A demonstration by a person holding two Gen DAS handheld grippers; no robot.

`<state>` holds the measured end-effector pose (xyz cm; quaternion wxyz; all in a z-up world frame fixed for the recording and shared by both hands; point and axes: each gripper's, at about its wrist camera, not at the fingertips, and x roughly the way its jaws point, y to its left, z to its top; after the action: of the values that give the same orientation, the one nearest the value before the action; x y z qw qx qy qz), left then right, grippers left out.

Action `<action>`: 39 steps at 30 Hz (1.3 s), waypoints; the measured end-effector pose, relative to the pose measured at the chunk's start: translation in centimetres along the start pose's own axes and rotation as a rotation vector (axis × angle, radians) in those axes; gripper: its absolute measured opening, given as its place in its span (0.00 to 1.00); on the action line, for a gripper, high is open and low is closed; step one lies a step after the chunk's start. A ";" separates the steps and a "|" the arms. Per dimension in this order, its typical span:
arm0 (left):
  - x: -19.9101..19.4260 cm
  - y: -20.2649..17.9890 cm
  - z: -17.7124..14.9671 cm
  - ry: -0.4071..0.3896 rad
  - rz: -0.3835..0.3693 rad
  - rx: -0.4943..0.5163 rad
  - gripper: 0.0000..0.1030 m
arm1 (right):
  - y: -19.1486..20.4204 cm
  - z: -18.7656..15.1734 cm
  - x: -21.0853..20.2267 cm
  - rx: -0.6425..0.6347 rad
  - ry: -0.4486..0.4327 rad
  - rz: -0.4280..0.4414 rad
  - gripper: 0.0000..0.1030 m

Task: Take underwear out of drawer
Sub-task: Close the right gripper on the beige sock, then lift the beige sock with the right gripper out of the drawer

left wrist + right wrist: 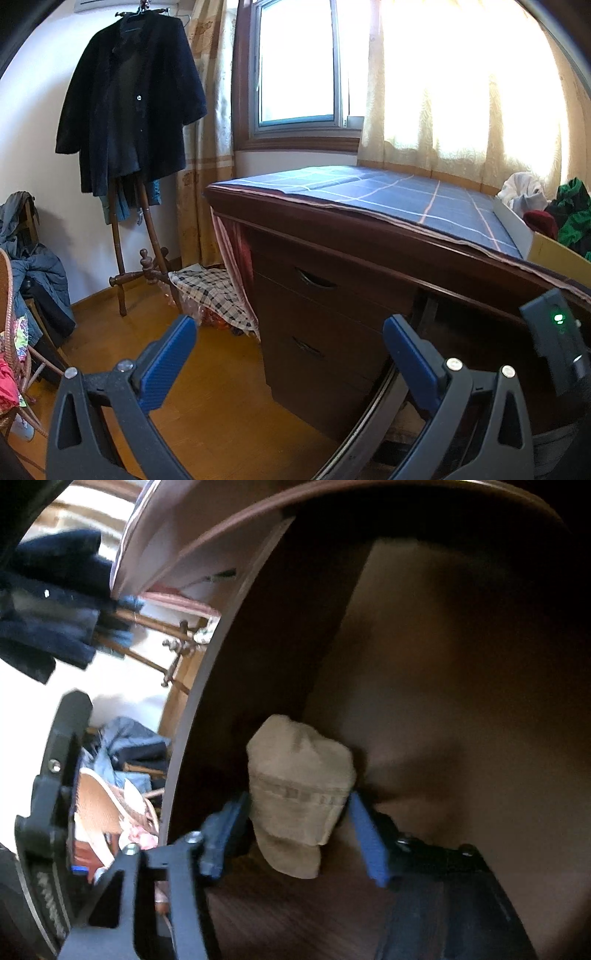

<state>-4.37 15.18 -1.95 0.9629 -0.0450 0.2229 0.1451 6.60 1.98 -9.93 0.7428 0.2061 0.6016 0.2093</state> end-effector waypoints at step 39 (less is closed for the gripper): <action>-0.5 -0.5 0.4 -0.018 0.014 0.051 1.00 | -0.4 -3.2 -6.4 -0.082 -0.320 -0.106 0.23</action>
<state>-4.49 14.62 -1.39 0.9647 -0.0174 0.2181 0.1465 2.28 -1.77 -5.62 0.8470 0.1743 0.4764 0.1590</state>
